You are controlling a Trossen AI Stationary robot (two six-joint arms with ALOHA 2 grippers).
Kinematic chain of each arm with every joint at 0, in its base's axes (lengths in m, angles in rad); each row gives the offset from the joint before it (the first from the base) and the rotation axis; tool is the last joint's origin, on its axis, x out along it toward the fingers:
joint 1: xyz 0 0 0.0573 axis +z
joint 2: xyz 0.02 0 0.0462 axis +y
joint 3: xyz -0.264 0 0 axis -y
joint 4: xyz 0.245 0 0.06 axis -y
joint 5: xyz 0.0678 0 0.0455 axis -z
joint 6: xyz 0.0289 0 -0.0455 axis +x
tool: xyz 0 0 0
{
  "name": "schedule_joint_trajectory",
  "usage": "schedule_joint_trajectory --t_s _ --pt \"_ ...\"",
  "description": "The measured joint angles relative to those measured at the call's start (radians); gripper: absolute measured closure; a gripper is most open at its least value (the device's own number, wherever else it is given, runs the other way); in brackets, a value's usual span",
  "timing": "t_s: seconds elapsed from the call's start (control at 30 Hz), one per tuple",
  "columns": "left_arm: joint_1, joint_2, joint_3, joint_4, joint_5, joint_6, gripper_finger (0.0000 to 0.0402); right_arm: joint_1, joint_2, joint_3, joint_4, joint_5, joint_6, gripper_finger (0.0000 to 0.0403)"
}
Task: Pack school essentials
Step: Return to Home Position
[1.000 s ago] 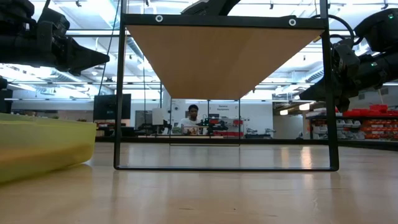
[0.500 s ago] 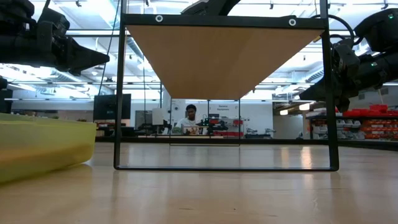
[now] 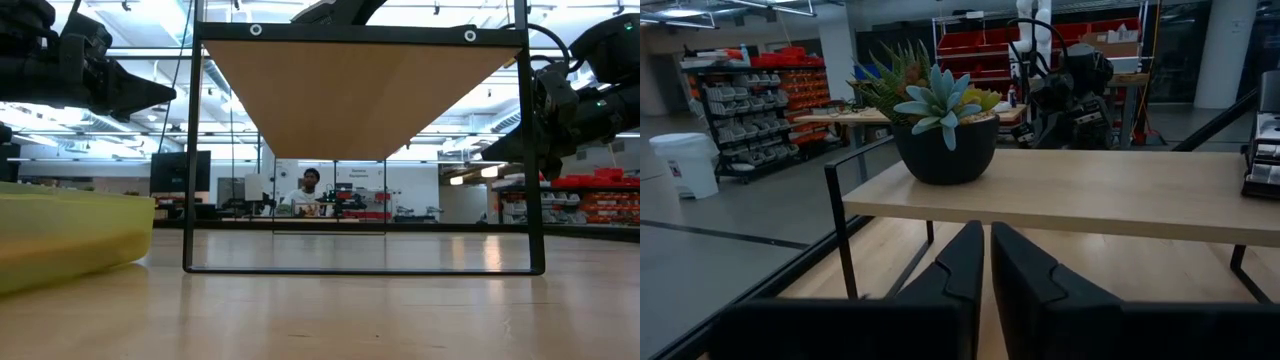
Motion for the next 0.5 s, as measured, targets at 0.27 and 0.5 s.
schedule_joint_trajectory --t_s 0.27,0.5 --pt "0.000 0.000 0.000 0.000 0.000 0.000 0.0369 0.000 0.000 0.000 0.000 0.000 0.000 0.0393" --pt "0.000 0.000 0.000 0.000 0.000 0.000 0.0378 0.000 0.000 0.000 0.000 0.000 0.000 0.0393"
